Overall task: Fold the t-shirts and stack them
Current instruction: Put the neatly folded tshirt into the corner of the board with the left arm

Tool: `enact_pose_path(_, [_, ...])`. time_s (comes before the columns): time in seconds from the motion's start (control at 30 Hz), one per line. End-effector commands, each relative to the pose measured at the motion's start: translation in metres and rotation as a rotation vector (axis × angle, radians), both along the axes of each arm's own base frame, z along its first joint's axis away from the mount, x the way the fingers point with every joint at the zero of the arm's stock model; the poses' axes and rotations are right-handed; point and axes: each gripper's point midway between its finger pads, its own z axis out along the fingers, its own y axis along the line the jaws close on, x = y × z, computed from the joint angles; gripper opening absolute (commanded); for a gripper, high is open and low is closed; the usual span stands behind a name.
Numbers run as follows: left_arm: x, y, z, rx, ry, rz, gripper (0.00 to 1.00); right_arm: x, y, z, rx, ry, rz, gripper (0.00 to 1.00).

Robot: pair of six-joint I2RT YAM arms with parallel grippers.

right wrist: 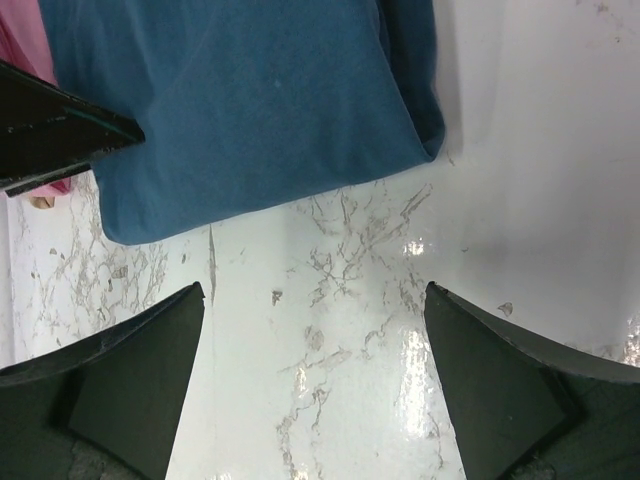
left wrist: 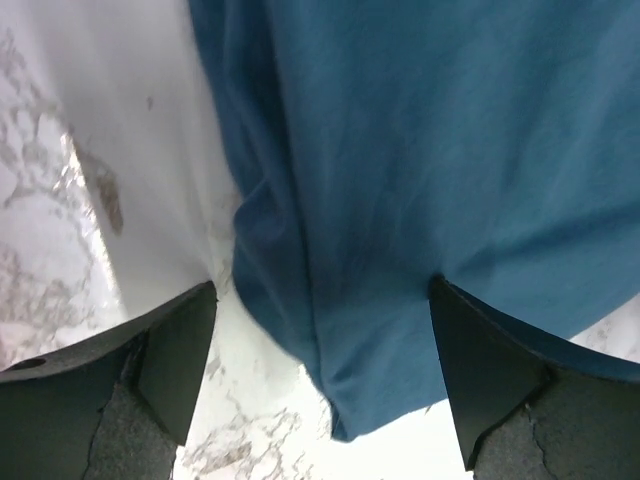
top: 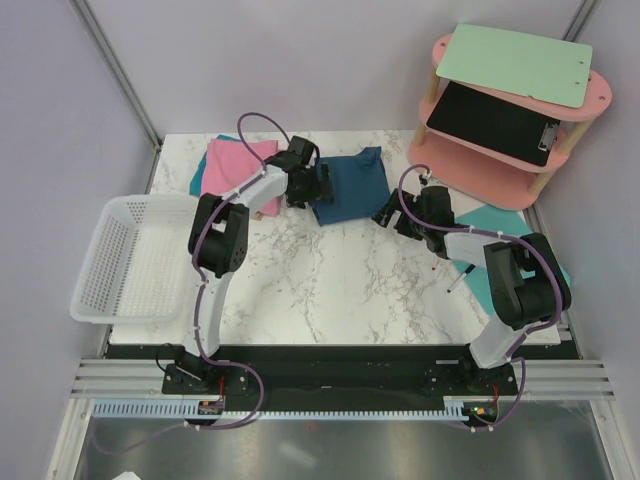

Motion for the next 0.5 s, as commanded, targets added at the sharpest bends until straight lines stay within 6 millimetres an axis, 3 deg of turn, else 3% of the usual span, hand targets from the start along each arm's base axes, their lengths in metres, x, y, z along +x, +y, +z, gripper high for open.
enact_pose_path(0.0, [0.013, -0.023, -0.023, -0.046, 0.003, 0.003, 0.94, 0.001, -0.006, 0.015, -0.01, -0.05, -0.007, 0.98])
enact_pose_path(0.07, [0.013, -0.034, -0.03, -0.064, 0.016, -0.008, 0.93, 0.002, -0.008, 0.015, -0.015, -0.05, -0.012, 0.98])
enact_pose_path(0.1, [0.017, -0.04, -0.03, -0.075, 0.01, -0.01, 0.9, 0.001, -0.009, 0.017, -0.014, -0.051, -0.013, 0.98])
enact_pose_path(0.17, [0.014, -0.051, -0.048, -0.083, 0.036, -0.019, 0.8, 0.001, -0.012, 0.016, -0.019, -0.05, -0.021, 0.98])
enact_pose_path(0.2, [0.019, -0.055, -0.045, -0.087, 0.026, -0.019, 0.61, 0.001, -0.013, 0.019, -0.02, -0.055, -0.021, 0.98])
enact_pose_path(0.23, [0.019, -0.06, -0.049, -0.077, 0.021, -0.023, 0.48, 0.0, -0.015, 0.019, -0.02, -0.055, -0.025, 0.98])
enact_pose_path(0.27, [0.021, -0.062, -0.046, -0.087, 0.015, -0.024, 0.05, 0.0, -0.016, 0.022, -0.021, -0.059, -0.027, 0.98])
enact_pose_path(0.37, [0.028, -0.064, -0.032, -0.1, 0.0, -0.031, 0.02, 0.0, -0.017, 0.026, -0.022, -0.066, -0.027, 0.98])
enact_pose_path(0.47, [0.038, -0.056, -0.001, -0.083, -0.06, -0.031, 0.02, -0.002, -0.017, 0.029, -0.018, -0.071, -0.027, 0.98])
